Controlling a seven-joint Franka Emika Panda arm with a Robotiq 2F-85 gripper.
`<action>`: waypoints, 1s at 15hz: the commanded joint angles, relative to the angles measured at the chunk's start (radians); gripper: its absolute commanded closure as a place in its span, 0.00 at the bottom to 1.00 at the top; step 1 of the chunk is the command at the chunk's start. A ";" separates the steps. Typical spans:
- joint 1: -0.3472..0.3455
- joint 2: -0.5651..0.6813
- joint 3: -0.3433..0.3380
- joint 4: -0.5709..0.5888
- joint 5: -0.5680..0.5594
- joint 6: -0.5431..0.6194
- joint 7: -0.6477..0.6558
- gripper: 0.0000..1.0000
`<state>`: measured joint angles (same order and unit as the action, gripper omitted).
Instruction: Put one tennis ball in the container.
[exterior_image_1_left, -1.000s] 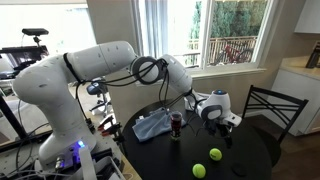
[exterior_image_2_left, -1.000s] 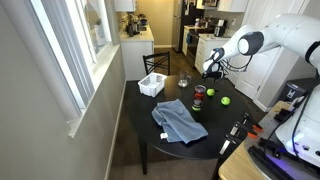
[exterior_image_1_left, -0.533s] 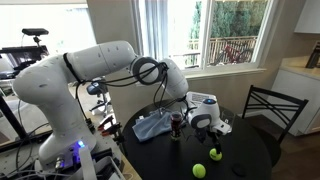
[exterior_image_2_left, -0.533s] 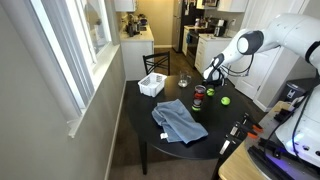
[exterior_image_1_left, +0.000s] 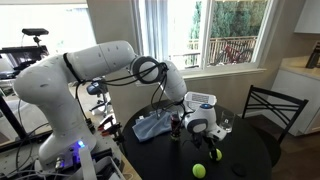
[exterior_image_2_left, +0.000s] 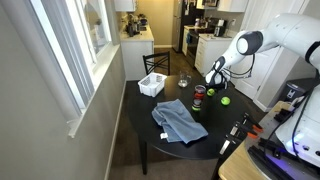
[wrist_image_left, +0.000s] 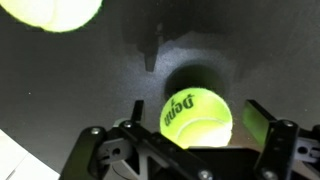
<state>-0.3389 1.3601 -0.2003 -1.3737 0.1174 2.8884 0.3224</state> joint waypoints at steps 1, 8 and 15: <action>0.040 -0.032 -0.034 -0.088 -0.018 0.096 -0.007 0.00; 0.132 0.020 -0.149 -0.107 0.015 0.196 -0.009 0.00; 0.147 0.056 -0.192 -0.061 0.051 0.243 -0.003 0.00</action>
<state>-0.2050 1.4042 -0.3774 -1.4390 0.1342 3.0952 0.3205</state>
